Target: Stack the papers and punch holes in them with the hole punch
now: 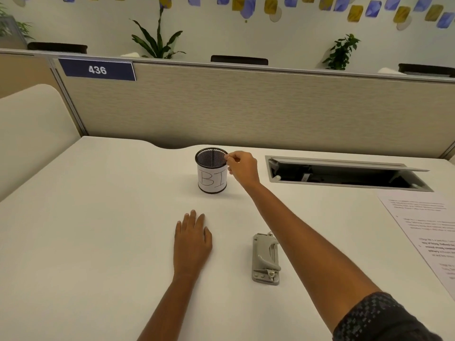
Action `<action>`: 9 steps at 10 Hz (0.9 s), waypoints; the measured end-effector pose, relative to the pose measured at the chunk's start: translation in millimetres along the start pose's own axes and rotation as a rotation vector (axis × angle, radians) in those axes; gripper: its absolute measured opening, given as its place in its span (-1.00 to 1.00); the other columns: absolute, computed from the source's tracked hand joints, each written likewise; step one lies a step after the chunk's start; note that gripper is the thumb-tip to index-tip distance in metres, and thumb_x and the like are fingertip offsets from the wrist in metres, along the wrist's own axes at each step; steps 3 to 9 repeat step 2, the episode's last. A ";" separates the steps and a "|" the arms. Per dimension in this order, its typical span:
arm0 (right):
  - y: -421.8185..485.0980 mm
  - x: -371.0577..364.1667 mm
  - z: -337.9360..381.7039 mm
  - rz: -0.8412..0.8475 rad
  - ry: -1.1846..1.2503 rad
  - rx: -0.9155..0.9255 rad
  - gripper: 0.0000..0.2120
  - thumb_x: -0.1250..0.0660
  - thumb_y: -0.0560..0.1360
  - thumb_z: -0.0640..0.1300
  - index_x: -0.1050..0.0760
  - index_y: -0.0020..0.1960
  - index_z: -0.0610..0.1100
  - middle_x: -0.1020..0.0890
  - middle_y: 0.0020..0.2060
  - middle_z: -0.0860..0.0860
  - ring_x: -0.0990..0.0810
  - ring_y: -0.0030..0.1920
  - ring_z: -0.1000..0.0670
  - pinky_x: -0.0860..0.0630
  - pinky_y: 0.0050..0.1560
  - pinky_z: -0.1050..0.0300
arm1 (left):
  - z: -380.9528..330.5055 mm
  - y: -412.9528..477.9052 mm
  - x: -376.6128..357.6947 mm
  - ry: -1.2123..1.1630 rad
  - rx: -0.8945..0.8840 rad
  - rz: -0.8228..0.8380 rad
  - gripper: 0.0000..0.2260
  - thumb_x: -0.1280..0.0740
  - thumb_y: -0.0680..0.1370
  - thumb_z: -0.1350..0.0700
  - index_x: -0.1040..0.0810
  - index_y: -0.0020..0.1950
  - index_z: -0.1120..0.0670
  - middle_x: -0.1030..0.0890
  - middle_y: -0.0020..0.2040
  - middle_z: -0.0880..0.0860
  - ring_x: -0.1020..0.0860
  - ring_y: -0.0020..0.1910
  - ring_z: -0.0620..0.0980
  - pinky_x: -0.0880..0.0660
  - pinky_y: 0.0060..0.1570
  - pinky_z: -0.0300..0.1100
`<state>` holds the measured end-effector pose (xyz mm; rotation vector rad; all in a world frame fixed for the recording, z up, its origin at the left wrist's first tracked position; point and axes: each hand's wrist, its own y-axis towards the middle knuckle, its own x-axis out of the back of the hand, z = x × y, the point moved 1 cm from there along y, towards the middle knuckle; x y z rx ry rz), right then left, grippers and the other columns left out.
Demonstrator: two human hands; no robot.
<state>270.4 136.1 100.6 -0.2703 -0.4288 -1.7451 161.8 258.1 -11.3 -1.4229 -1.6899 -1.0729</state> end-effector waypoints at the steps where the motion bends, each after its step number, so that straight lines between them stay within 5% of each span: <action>1: -29.3 15.5 -22.8 -0.059 0.066 -0.004 -0.78 -0.18 0.48 -0.33 -0.58 0.00 -0.33 -0.66 -0.03 -0.25 -0.55 -0.14 -0.05 -0.56 0.09 -0.09 | -0.1 0.1 -1.7 -0.003 -0.032 -0.035 -0.62 -0.11 0.56 0.15 -0.32 0.38 0.17 -0.30 0.46 0.17 -0.24 0.45 0.08 -0.14 0.45 -0.02; 9: -63.2 34.5 -50.0 -0.118 0.111 -0.003 -0.80 -0.21 0.51 -0.30 -0.57 0.04 -0.30 -0.66 -0.02 -0.24 -0.56 -0.11 -0.05 -0.57 0.07 -0.02 | 0.6 -1.0 0.6 -0.017 0.007 -0.050 -0.63 -0.14 0.55 0.19 -0.36 0.36 0.21 -0.33 0.44 0.21 -0.28 0.43 0.12 -0.16 0.44 0.01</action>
